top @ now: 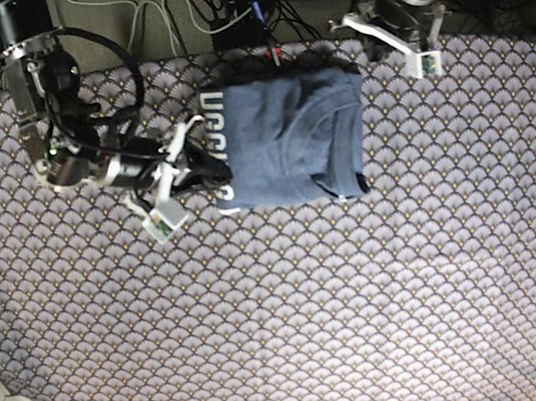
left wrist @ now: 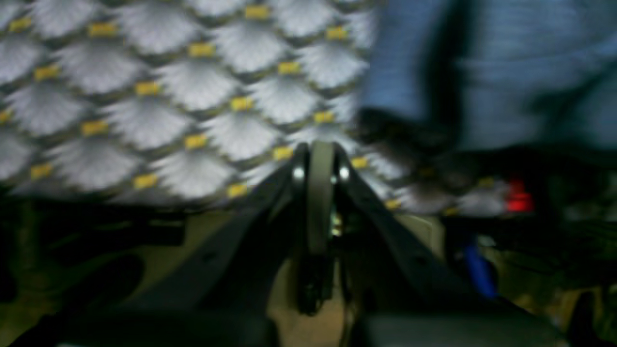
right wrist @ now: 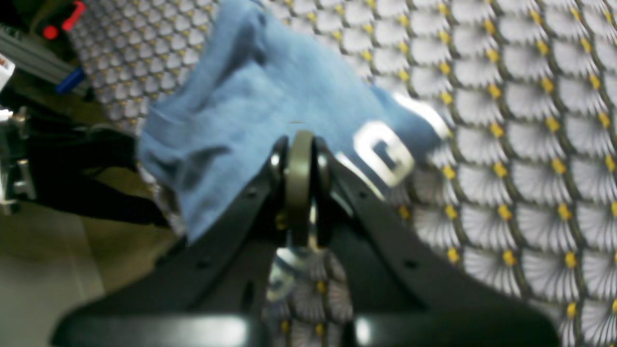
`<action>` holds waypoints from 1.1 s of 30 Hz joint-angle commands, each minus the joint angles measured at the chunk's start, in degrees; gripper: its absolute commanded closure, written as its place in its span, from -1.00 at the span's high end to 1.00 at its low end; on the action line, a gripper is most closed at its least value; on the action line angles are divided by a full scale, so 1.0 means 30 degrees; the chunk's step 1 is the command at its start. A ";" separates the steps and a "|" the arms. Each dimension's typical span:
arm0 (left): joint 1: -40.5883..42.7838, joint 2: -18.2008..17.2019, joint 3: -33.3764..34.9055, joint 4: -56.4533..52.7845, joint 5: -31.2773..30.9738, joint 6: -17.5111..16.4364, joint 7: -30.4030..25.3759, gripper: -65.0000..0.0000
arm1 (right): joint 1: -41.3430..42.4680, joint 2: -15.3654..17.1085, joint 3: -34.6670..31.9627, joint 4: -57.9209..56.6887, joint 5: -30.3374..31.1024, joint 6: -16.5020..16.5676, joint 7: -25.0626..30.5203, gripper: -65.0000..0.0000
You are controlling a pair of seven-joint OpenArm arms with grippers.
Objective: Fold the T-shirt properly
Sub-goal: 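Press and release the folded end with the right gripper, then grasp the folded bundle with the left gripper and rotate it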
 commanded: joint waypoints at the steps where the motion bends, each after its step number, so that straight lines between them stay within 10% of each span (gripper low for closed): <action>1: -0.0218 0.0066 0.0126 0.0223 -0.0078 -0.0087 -0.0371 -0.99 | 0.0093 0.0272 0.0340 0.0387 0.0379 0.0119 0.0479 -1.00; 33: -0.7808 0.1765 0.1650 -0.6136 -0.0195 -0.0028 -0.0400 -0.99 | -0.2339 0.2206 0.1366 0.0240 0.0291 0.0119 0.0509 -1.00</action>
